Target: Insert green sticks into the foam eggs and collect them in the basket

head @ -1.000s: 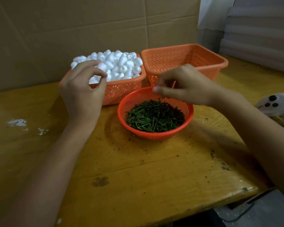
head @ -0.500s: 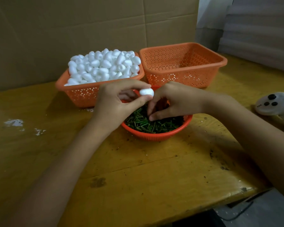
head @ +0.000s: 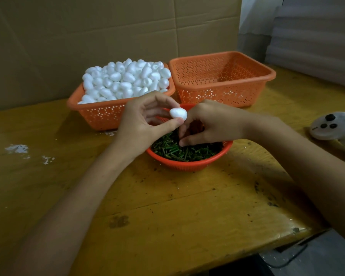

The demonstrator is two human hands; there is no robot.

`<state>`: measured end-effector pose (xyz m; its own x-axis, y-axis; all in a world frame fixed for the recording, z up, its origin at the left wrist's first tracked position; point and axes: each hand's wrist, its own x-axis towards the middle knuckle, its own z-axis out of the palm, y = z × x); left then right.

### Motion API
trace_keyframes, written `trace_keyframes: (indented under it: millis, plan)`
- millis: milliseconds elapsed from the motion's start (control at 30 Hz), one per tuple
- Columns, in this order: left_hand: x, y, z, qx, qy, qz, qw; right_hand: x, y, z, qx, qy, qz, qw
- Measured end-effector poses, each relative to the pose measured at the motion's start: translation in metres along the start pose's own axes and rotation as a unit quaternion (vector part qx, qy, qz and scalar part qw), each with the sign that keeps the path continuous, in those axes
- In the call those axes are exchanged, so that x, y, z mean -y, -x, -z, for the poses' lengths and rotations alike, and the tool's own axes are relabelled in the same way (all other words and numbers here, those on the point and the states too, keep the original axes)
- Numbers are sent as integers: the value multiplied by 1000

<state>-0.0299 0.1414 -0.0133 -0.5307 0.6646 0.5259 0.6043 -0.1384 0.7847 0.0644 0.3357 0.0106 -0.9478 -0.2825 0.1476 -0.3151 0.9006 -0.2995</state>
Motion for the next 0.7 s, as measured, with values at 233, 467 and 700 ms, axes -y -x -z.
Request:
trace_keyframes:
  millis: [233, 467, 700]
  plan:
    - [-2, 1, -2, -9, 16, 6, 1000, 5, 1, 1, 7, -8, -1, 1000]
    - [0, -1, -3, -13, 37, 9, 999, 4, 0, 2, 12, -11, -5, 1000]
    - [-3, -2, -3, -6, 36, -1, 999, 5, 1, 2, 10, -19, -5, 1000]
